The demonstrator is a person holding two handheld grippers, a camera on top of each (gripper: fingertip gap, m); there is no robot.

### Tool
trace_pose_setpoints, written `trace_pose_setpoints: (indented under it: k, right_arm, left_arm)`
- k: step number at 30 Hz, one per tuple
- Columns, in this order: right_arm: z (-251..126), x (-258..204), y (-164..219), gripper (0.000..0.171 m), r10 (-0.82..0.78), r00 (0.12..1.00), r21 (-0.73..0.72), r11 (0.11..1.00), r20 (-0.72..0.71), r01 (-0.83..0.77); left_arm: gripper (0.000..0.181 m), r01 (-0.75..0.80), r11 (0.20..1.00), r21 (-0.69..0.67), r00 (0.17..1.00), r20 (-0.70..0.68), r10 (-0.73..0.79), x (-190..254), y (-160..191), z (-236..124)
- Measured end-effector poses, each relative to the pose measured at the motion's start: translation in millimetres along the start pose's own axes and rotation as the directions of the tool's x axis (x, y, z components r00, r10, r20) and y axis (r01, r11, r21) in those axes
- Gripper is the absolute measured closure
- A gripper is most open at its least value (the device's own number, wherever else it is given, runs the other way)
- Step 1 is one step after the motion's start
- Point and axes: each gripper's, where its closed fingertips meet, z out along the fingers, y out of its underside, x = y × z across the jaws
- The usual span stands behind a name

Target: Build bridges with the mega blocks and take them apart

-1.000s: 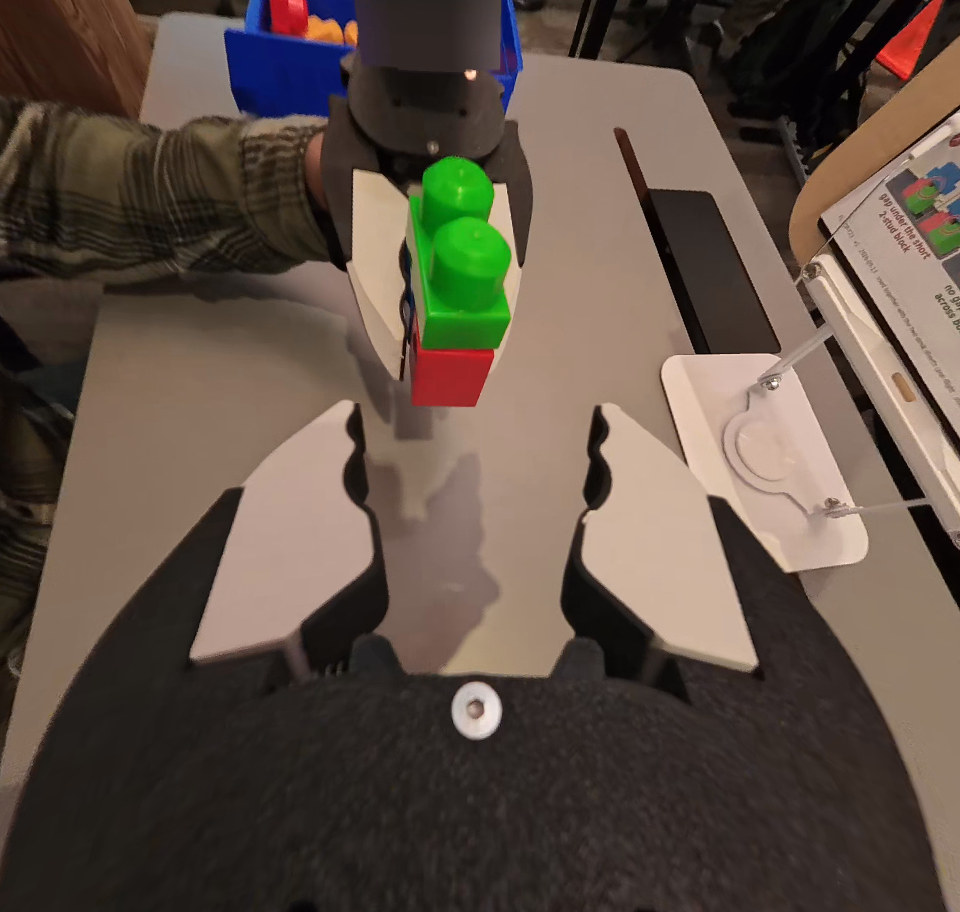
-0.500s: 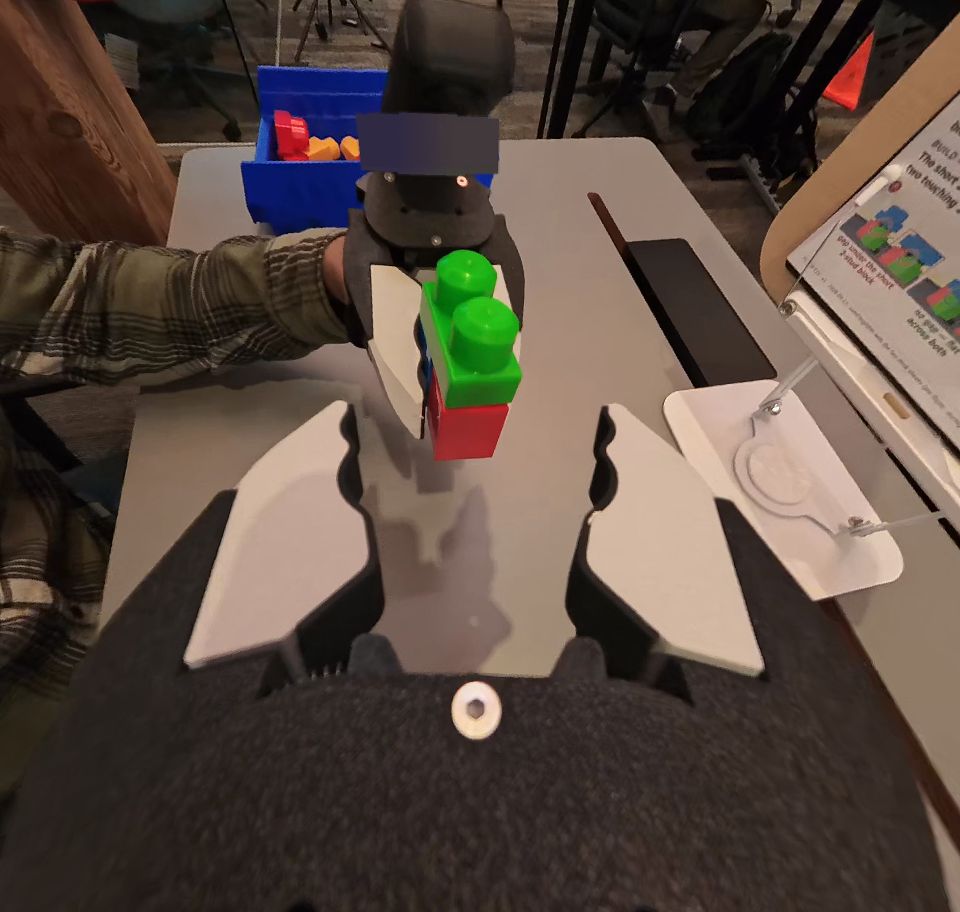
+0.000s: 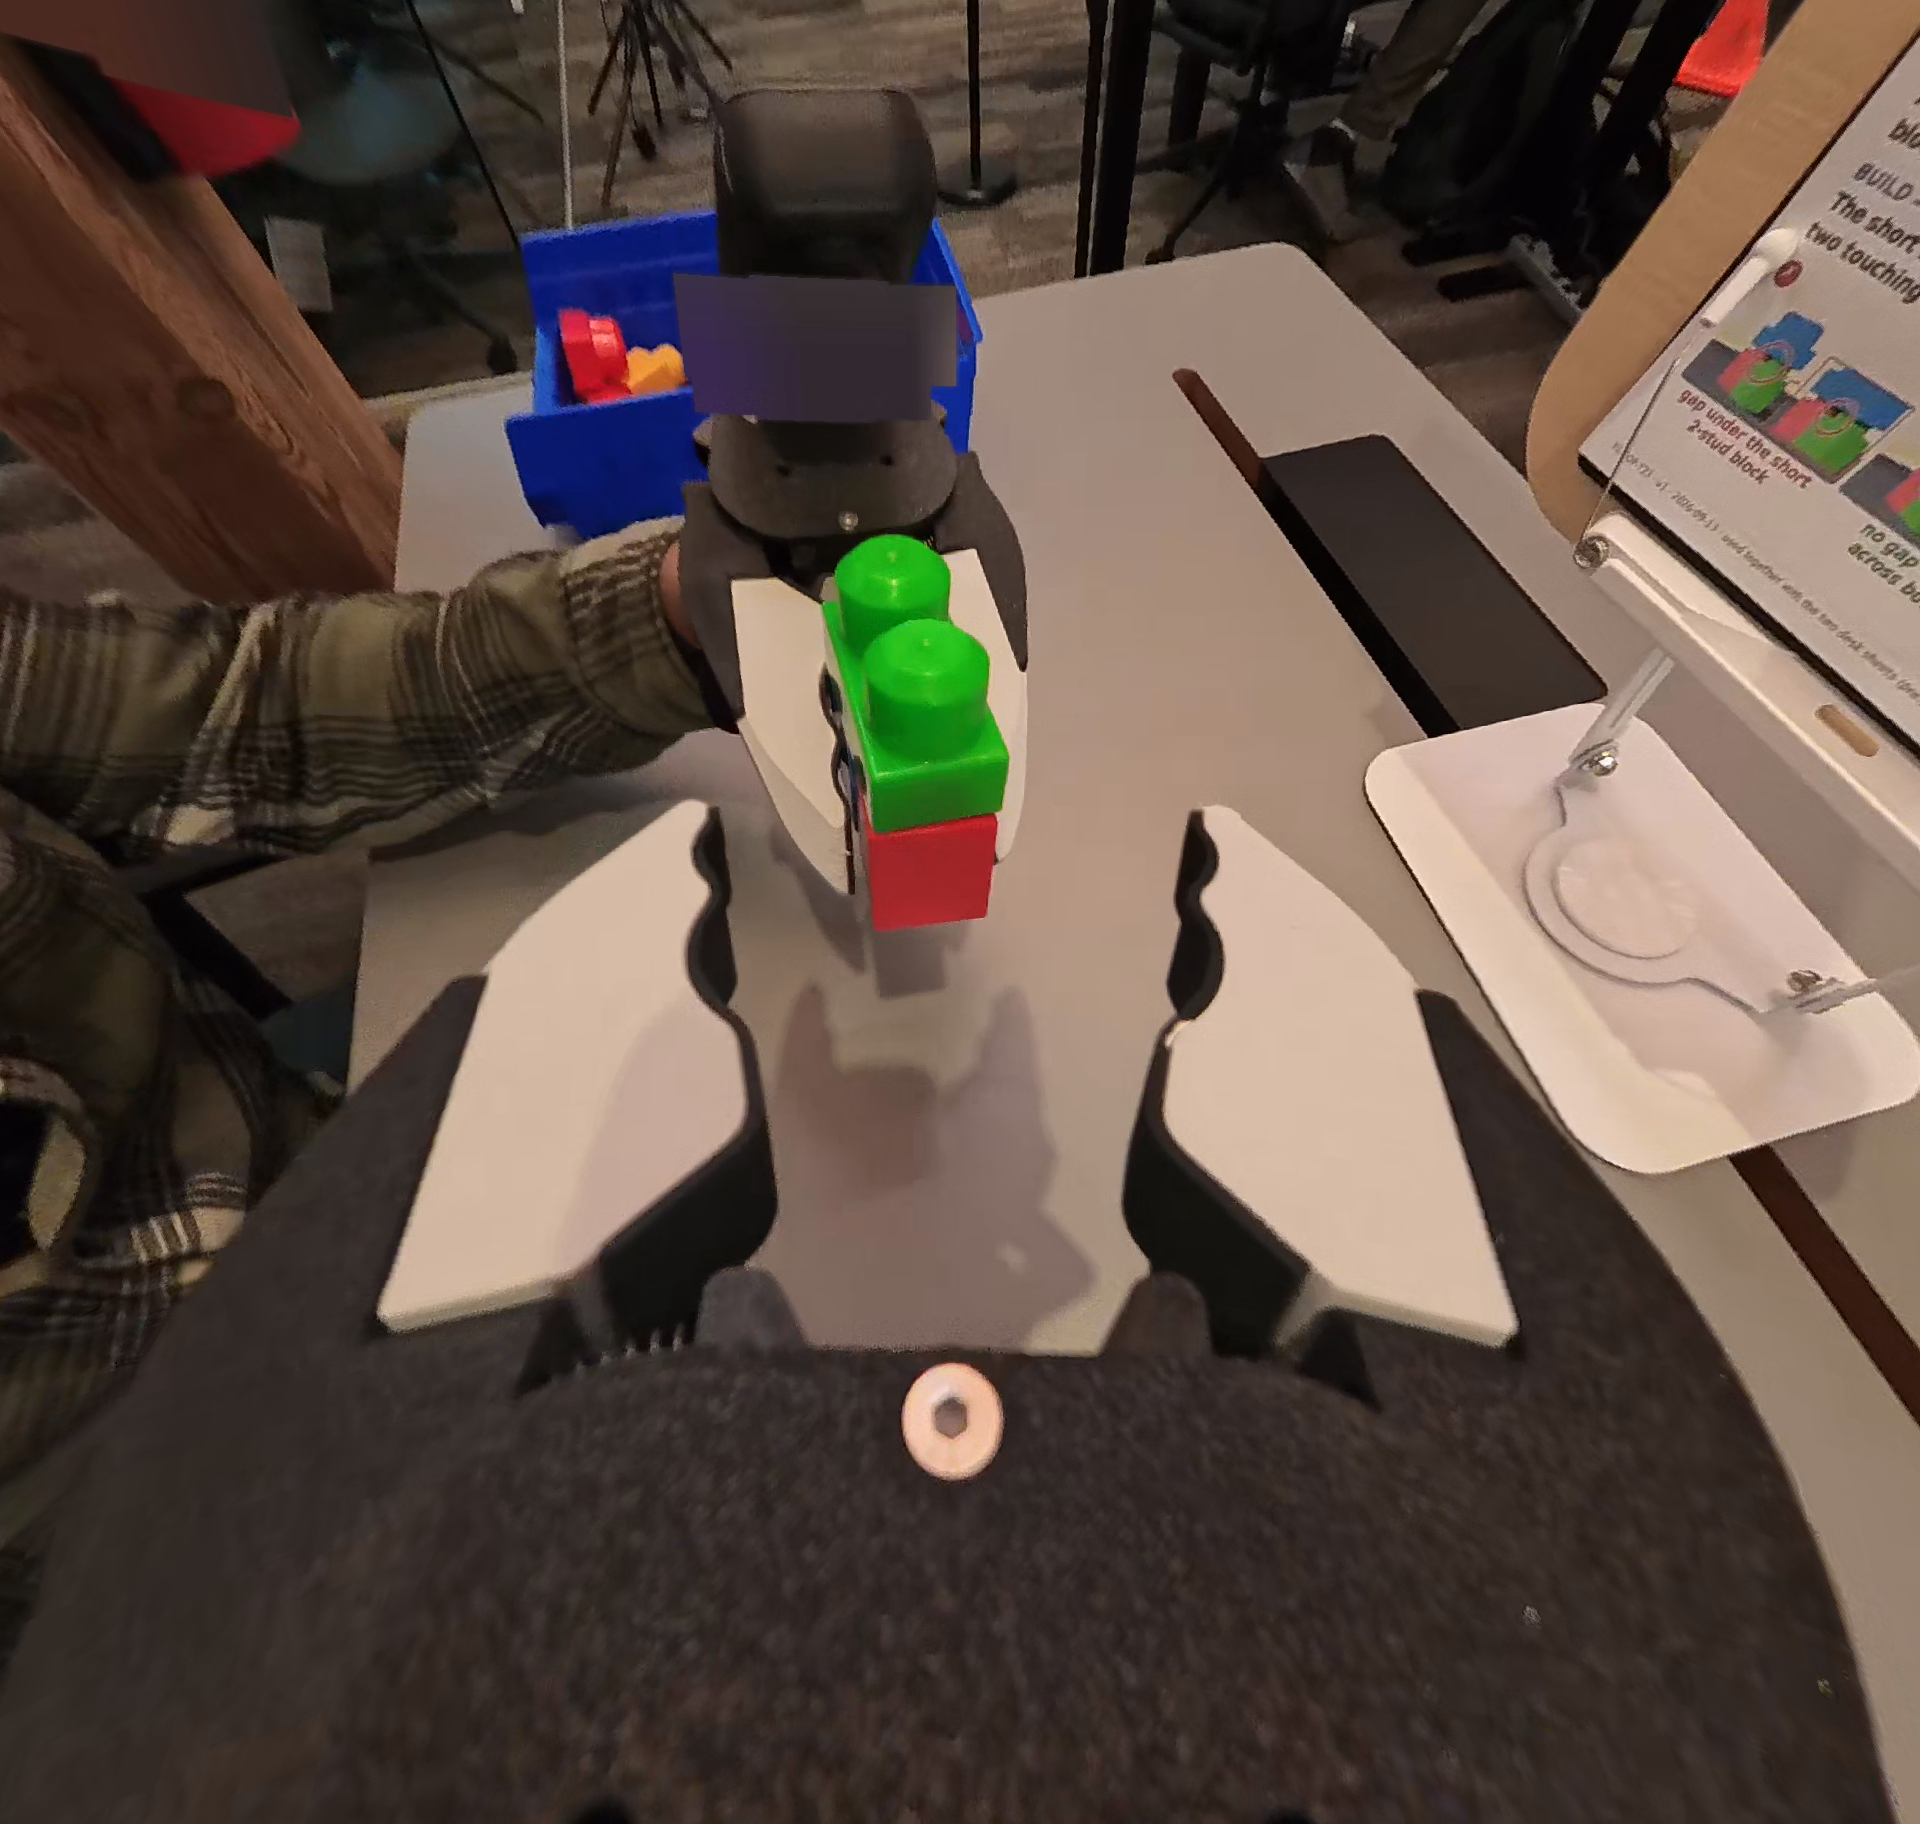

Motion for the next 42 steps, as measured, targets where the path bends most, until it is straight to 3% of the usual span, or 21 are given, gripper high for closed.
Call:
trace_pose_setpoints:
  k: [4,8,12,18,32,42]
  right_arm:
    - [0.4,-0.6,2.1,0.093,-0.062,0.998,-0.098,0.993,0.007,0.062]
    - [1.8,-1.7,-0.5,0.111,-0.131,0.990,-0.247,0.959,0.053,0.140]
    - [6.2,4.1,-8.2,0.118,-0.217,0.972,-0.423,0.876,0.087,0.233]
    - [21.9,-4.0,4.8,0.112,-0.198,0.958,-0.600,0.748,0.206,0.284]
    - [47.0,-21.3,33.4,0.133,-0.118,0.929,-0.743,0.568,0.352,0.354]
    - [45.3,-17.9,38.3,0.135,-0.118,0.931,-0.763,0.542,0.345,0.351]
  left_arm:
    - [0.141,-0.002,1.000,-0.022,1.000,-0.005,0.002,1.1,3.6,3.4]
    - [0.141,-0.004,0.998,-0.065,1.000,-0.001,0.004,1.9,9.3,9.6]
    - [0.141,-0.015,0.994,-0.109,1.000,0.018,0.017,1.7,14.2,14.7]
    - [0.141,-0.015,0.992,-0.125,1.000,0.008,0.016,4.3,15.4,14.6]
    - [0.141,-0.034,0.995,-0.098,0.999,-0.024,0.031,13.4,7.6,15.2]
    - [0.141,-0.026,0.997,-0.078,1.000,-0.018,0.025,10.9,5.8,18.6]
